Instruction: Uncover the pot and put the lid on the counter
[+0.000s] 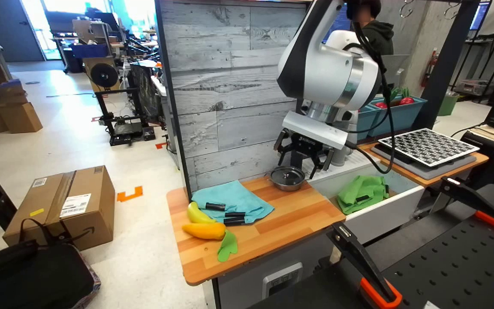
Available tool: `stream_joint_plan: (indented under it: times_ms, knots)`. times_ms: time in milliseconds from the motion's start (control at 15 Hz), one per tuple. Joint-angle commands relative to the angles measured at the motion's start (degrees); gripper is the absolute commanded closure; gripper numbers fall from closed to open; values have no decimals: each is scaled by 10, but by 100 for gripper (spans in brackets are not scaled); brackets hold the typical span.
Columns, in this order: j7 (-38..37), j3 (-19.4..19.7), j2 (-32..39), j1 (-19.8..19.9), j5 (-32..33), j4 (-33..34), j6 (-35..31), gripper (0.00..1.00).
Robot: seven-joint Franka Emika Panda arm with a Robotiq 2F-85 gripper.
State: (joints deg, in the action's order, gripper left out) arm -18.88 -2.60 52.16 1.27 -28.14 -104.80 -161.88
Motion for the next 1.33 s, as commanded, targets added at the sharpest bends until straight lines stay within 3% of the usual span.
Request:
stream_joint_plan:
  times_ms: [0,133,200,333,867,933,1267]
  knots:
    - [-39,20,30,-29,21,36,-12,0]
    - [-54,31,38,-42,27,47,-9,0]
    - [-62,37,42,-49,32,52,-4,25]
    - [-76,49,49,-61,44,62,-4,33]
    - [-114,81,67,-87,72,86,-2,94]
    - [-116,83,66,-88,75,86,-3,98]
    - [-98,81,36,-92,86,39,-14,95]
